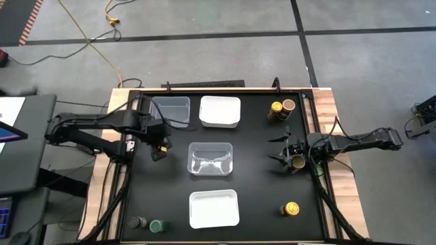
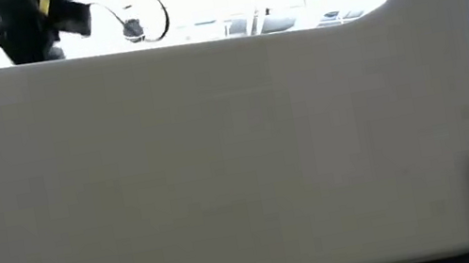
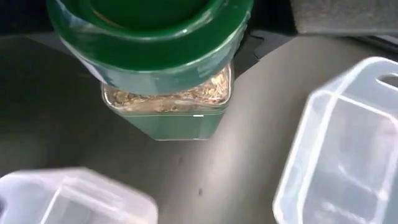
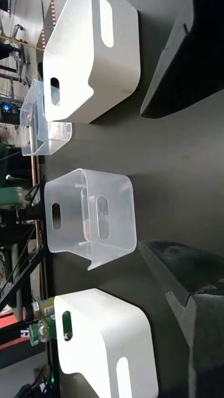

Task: Sort spices by type
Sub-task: Put the top green seasoning bottle into the top transparent bin

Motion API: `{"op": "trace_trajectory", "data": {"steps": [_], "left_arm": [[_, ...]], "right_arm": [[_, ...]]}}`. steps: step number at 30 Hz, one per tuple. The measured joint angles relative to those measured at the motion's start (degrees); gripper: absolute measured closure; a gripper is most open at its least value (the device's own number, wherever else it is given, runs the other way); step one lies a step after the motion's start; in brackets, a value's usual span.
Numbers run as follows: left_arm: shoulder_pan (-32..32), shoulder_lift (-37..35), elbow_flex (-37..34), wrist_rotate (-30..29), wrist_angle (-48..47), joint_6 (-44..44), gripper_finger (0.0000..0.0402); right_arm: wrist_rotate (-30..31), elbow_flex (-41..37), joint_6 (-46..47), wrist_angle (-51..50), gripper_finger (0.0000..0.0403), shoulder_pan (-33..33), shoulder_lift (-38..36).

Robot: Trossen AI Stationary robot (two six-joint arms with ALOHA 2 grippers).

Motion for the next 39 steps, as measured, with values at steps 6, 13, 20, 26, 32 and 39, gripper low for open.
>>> {"op": "trace_trajectory", "data": {"steps": [6,13,20,26,32,39], "left_arm": [[3.1,0.0,7.2,-1.2,-1.4,3.1,0.0204],[7.7,0.3,13.2,-1.8,-1.8,2.9,0.0204],[10.8,0.3,15.4,-1.6,-2.9,10.1,0.0203],[18.4,2.5,15.4,1.6,-3.3,14.1,0.0205],[28.3,9.0,15.4,5.3,-3.0,29.1,0.0206],[36.7,18.0,15.4,7.2,0.2,50.1,0.0206]], "right_arm": [[0.0,0.0,0.0,0.0,0.0039,0.0,0.0],[0.0,0.0,0.0,0.0,0.0039,0.0,0.0],[0.0,0.0,0.0,0.0,0.0039,0.0,0.0],[0.0,0.0,0.0,0.0,0.0039,0.0,0.0],[0.0,0.0,0.0,0.0,0.0039,0.0,0.0],[0.0,0.0,0.0,0.0,0.0039,0.0,0.0]]}}
